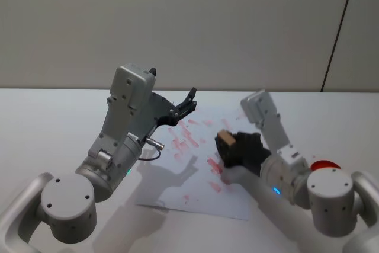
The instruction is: Use the one hand to pick up the stamp and affix it onto the A4 paper.
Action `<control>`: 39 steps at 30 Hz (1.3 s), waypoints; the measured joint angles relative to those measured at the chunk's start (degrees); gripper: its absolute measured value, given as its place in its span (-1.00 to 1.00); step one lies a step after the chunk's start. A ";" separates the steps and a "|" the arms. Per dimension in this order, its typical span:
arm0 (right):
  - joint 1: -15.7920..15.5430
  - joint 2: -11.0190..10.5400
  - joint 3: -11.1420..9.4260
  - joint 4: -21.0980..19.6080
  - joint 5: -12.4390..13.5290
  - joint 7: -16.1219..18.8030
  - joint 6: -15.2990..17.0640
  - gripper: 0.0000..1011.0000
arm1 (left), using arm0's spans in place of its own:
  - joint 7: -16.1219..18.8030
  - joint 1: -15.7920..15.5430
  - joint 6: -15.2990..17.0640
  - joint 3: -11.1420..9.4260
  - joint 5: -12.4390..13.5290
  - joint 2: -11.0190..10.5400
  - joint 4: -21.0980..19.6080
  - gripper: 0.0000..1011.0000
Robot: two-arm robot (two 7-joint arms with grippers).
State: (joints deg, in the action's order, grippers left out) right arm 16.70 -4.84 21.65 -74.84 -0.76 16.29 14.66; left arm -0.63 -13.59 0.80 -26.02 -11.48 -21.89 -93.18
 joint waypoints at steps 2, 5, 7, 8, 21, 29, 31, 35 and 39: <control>0.16 0.06 -0.25 -0.79 0.88 -0.24 -0.18 -0.56 | 0.00 0.00 0.00 0.00 0.00 0.00 0.00 0.98; 0.37 0.08 -0.65 -2.04 2.09 -0.57 -0.27 -0.56 | 0.00 0.00 0.00 0.00 0.00 0.00 0.00 0.98; 0.52 0.03 -1.13 -3.68 3.43 -0.99 -0.20 -0.56 | 0.00 0.00 0.00 0.00 0.00 0.00 0.00 0.98; 0.57 -0.11 -1.53 -4.89 4.49 -1.32 0.07 -0.56 | 0.00 0.00 0.00 0.00 0.00 0.00 0.00 0.98; -2.91 -4.47 -5.51 -15.17 10.66 -4.60 3.87 -0.57 | 0.00 0.00 0.00 0.00 0.00 0.00 0.00 0.98; -8.14 -9.09 -8.20 -20.69 13.27 -6.89 5.40 -0.56 | 0.00 0.00 0.00 0.00 0.00 0.00 0.00 0.98; -9.46 -10.16 -8.79 -21.80 13.79 -7.38 5.56 -0.56 | 0.00 0.00 0.00 0.00 0.00 0.00 0.00 0.98; -11.65 -11.85 -9.73 -23.39 14.50 -8.14 5.72 -0.56 | 0.00 0.00 0.00 0.00 0.00 0.00 0.00 0.98; -13.58 -13.25 -10.51 -24.44 15.12 -8.87 5.76 -0.56 | 0.00 0.00 0.00 0.00 0.00 0.00 0.00 0.98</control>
State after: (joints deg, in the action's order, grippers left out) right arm 3.12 -18.09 11.14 -99.28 14.37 7.42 20.42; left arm -0.63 -13.59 0.80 -26.02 -11.48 -21.89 -93.18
